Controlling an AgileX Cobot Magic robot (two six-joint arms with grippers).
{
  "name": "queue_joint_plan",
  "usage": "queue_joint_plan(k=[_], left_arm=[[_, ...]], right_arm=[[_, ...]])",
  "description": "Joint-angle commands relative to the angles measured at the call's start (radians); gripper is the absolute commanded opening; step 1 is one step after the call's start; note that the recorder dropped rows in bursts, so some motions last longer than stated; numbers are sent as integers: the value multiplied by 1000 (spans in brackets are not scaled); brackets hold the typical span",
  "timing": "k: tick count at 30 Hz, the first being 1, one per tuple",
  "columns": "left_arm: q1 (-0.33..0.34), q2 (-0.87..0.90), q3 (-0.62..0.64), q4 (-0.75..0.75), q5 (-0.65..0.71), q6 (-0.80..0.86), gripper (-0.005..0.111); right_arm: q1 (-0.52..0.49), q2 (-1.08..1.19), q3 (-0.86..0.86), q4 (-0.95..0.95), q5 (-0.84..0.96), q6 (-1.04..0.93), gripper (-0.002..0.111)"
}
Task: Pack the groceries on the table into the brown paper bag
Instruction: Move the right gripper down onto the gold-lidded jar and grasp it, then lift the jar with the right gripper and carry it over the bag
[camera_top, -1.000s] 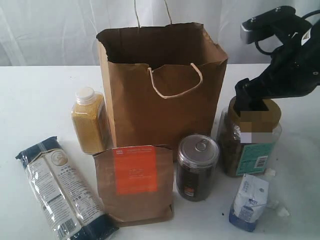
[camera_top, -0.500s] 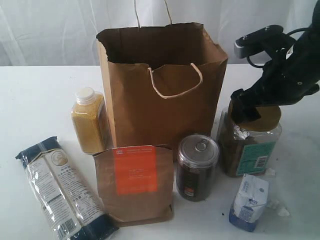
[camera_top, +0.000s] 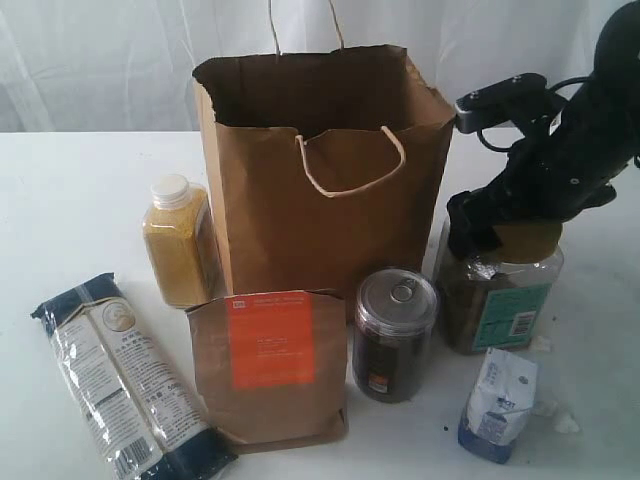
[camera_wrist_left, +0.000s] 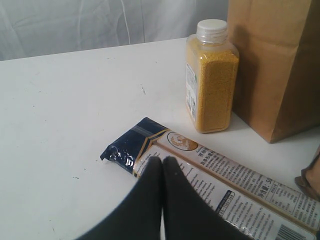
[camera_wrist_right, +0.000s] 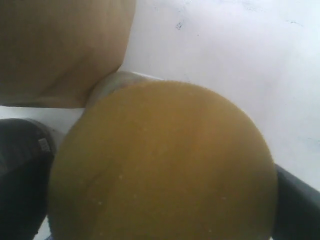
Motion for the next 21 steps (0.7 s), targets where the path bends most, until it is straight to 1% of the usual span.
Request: queue_joint_plan(k=[1,3,4,6,9,12,13,14,21], left_arm=[[-4,-5,3,-4,-1,-1,0],[-4,-5,3,-4,-1,-1,0],[-4,-5,3,-4,-1,-1,0],[-4,-5,3,-4,-1,-1,0],[-4,-5,3,-4,-1,-1,0],[-4,-5,3,-4,-1,-1,0],[-4,-5,3,-4,-1,-1,0],[-4,-5,3,-4,-1,-1,0],[-4,-5,3,-4,-1,-1,0]], right_arm=[[-9,12,-8,2,-13,-12,102],[-11,12,-8,2,-15,-12,99],[-12,12,-8,2,-17,-5,96],[-15,12,-8,2,-17,-5,85],[-20,12,-8,2,-5,26,56],[-20,6,-8,2,18,30,16],[-20,-1,-8,2,18,30,6],[-20,-10,-8,2,18,30,0],[-20,-142,-8,-26,38,30,0]])
